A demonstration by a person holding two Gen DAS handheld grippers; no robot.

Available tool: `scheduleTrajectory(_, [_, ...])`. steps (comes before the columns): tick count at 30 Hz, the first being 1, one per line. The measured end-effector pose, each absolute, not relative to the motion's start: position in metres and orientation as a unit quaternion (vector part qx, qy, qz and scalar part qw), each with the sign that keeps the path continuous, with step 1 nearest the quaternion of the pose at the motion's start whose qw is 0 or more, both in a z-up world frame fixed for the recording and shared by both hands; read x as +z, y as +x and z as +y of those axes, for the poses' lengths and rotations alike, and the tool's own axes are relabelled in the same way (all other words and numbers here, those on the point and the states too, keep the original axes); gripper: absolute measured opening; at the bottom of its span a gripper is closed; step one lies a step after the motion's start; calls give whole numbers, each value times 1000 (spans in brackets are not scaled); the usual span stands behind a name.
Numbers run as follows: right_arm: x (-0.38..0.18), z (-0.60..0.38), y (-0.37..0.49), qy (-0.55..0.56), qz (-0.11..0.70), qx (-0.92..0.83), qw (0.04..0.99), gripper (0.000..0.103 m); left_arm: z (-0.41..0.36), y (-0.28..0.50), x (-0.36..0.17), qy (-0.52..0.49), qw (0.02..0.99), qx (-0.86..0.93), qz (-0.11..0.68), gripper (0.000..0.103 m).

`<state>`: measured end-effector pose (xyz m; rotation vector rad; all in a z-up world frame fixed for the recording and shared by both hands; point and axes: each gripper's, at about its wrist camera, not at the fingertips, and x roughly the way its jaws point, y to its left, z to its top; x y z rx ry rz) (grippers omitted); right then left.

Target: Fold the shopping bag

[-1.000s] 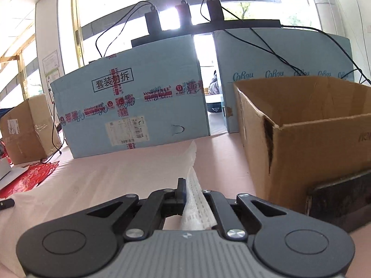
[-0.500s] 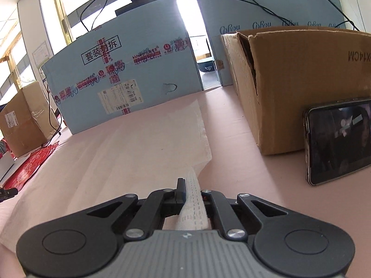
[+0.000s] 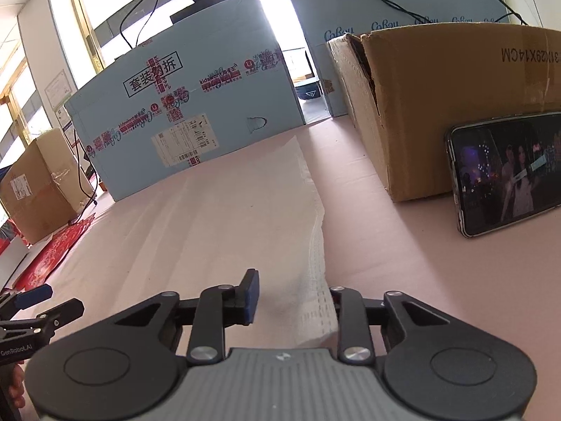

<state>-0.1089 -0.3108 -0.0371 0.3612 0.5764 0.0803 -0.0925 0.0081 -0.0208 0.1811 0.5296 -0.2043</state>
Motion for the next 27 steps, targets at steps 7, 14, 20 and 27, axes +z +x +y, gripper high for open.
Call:
scheduleTrajectory(7, [-25, -315, -112, 232, 236, 91, 939, 6, 12, -89, -34, 96, 948, -93, 289, 101])
scheduleTrajectory(14, [-8, -294, -95, 290, 216, 176, 915, 5, 26, -97, -25, 70, 961, -82, 256, 101])
scheduleTrajectory(20, [10, -250, -79, 285, 204, 251, 902, 5, 67, -114, -15, 52, 971, 1, 234, 101])
scheduleTrajectory(27, [32, -187, -66, 253, 187, 331, 890, 5, 112, -126, -23, 36, 961, 90, 258, 101])
